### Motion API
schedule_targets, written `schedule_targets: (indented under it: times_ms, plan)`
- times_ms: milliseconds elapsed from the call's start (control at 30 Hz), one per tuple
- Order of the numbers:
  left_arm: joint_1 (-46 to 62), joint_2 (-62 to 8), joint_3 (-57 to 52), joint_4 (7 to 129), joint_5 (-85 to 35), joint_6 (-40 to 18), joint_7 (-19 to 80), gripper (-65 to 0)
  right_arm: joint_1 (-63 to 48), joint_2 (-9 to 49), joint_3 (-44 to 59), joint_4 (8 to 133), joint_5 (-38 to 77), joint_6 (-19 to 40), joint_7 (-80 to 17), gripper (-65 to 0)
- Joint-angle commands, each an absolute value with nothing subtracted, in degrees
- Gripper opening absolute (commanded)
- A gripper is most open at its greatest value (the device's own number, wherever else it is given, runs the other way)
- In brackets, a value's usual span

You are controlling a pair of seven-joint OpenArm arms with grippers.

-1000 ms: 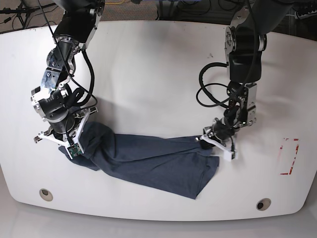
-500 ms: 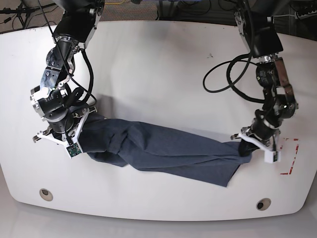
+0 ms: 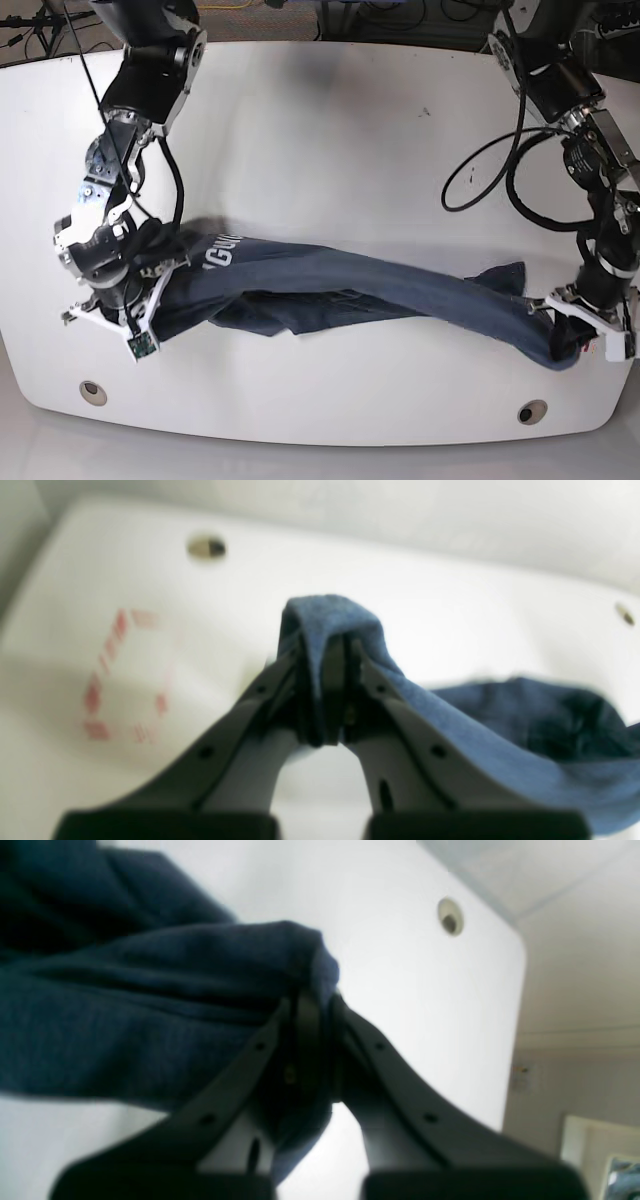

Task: Fold the T-shirt properly
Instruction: 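Lift the shirt with both grippers and swing it over the table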

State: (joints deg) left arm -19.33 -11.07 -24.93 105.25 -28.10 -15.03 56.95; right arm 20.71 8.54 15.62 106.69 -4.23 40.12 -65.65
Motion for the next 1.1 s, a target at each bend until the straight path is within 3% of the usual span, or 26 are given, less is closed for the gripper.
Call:
schedule_targets:
  times_ms: [0,433,1067]
  plan:
    - [-24.6,-13.8,-25.4,106.1,-28.5,-14.8,56.0,-65.0,25.8,10.6,15.5,105.5,-4.2,40.0,-64.2,-65.0]
    - [-43.3,-16.0,-25.3,102.7,-28.3,-10.7,56.9,-65.0,44.1,14.8,10.7,95.2,-4.1,40.0,-64.4,-65.0]
    - [-69.8,-19.6,-24.0,90.5,-28.2,-10.7,57.5,-65.0,73.3,18.7,1.4,84.4,-4.1,40.0,-64.6,-65.0]
